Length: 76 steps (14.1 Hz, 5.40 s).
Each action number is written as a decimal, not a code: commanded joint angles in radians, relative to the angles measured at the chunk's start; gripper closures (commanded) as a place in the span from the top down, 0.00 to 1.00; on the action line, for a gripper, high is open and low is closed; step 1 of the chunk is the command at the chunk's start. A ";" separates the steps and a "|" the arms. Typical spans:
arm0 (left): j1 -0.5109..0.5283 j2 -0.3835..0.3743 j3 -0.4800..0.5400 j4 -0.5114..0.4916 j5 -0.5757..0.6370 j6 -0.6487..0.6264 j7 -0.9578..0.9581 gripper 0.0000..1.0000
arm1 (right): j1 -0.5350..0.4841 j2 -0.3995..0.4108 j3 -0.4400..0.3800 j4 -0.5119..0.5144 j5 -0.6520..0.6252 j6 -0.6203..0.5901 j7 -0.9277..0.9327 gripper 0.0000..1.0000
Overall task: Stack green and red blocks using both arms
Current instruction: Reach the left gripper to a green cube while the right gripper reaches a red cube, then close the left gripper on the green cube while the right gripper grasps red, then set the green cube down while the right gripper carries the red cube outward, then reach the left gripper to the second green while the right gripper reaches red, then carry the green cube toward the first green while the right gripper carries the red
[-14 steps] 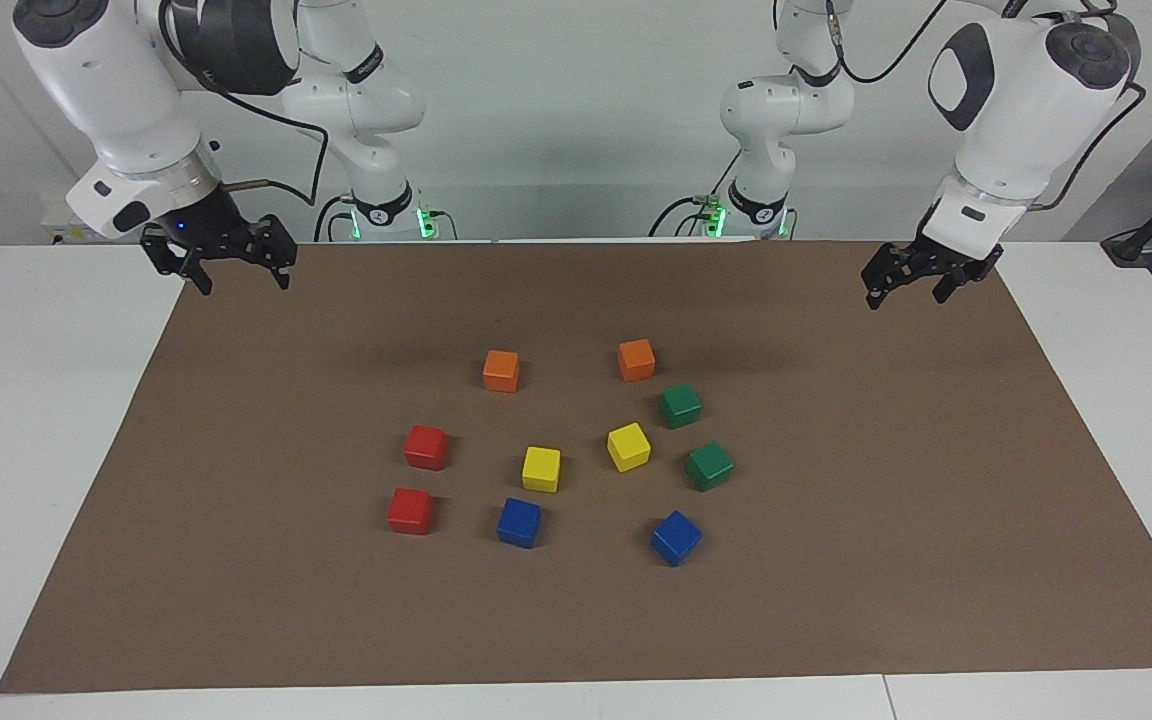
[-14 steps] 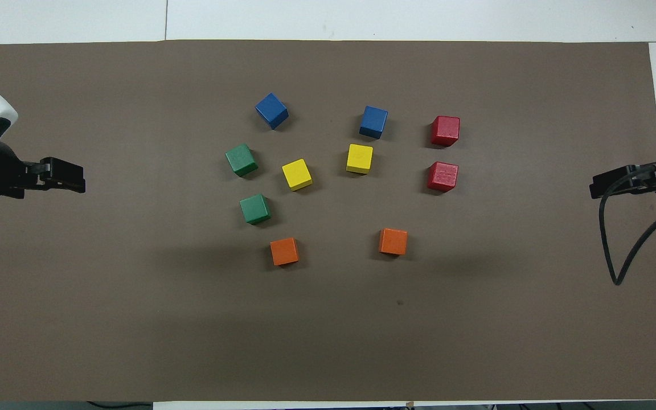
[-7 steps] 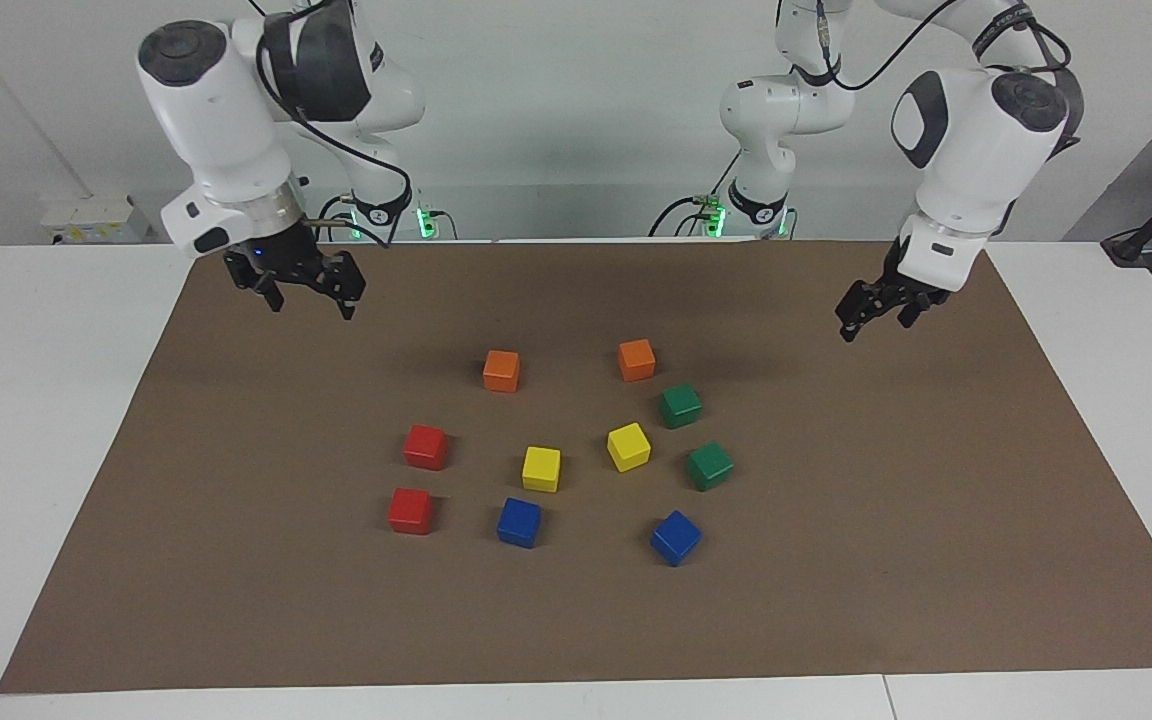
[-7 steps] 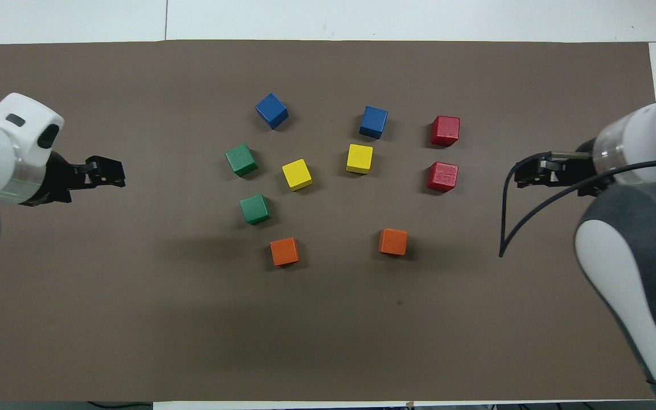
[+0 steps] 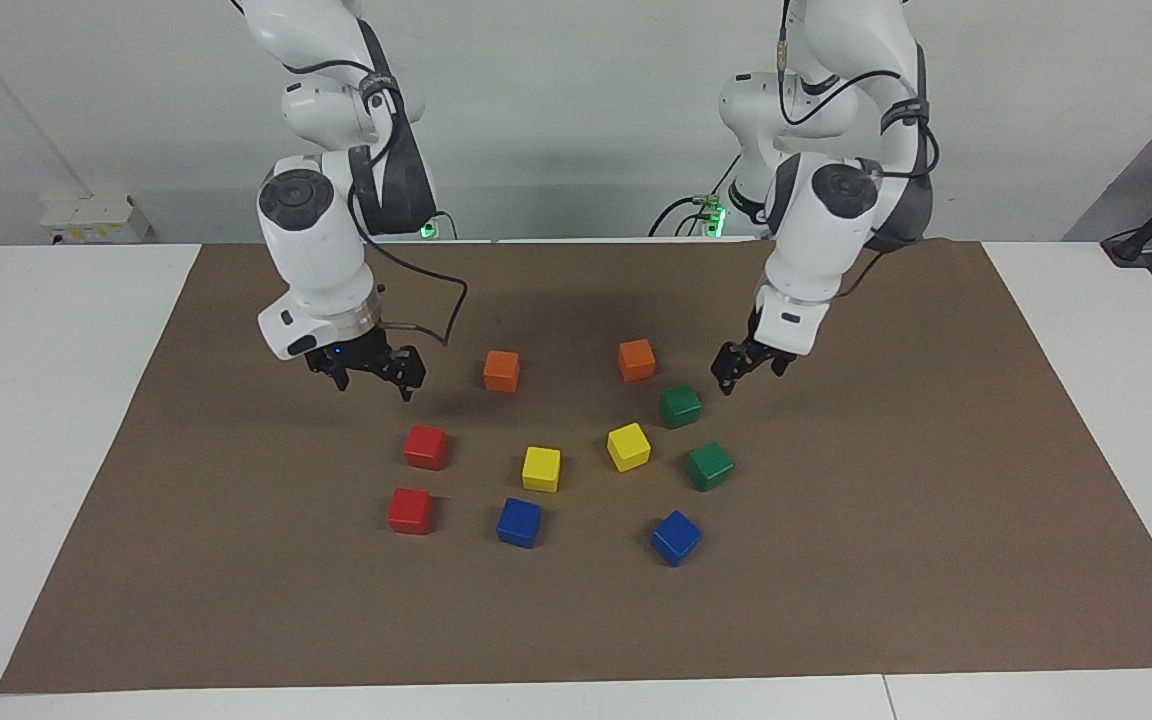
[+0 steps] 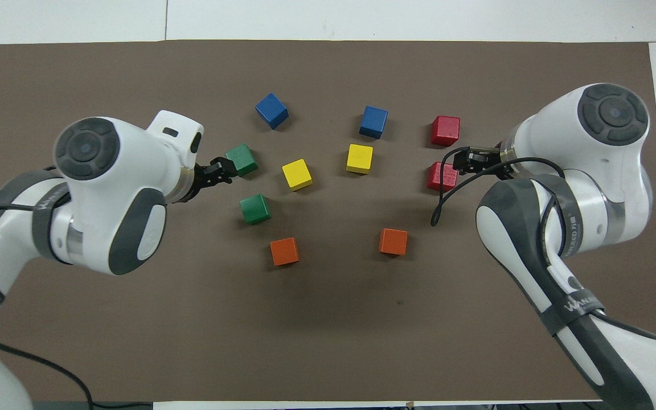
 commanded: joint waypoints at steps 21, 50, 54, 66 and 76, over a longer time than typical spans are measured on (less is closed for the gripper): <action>-0.129 0.151 0.014 -0.078 0.050 0.177 -0.180 0.49 | 0.061 0.201 0.000 -0.021 0.016 0.294 0.116 1.00; 0.307 0.226 0.020 0.291 0.063 -0.239 0.567 1.00 | -0.316 0.142 0.000 -0.133 0.074 0.311 -0.531 0.00; 0.111 0.277 0.025 0.333 0.015 -0.097 0.040 1.00 | -0.313 0.154 0.000 -0.132 0.078 0.330 -0.529 0.00; -0.019 0.369 0.025 0.350 0.079 0.024 -0.196 1.00 | -0.171 0.125 0.001 0.192 0.009 -0.092 -0.286 1.00; -0.048 0.389 0.025 0.313 0.078 0.066 -0.323 0.00 | -0.012 0.457 0.001 0.552 0.013 -0.082 0.012 1.00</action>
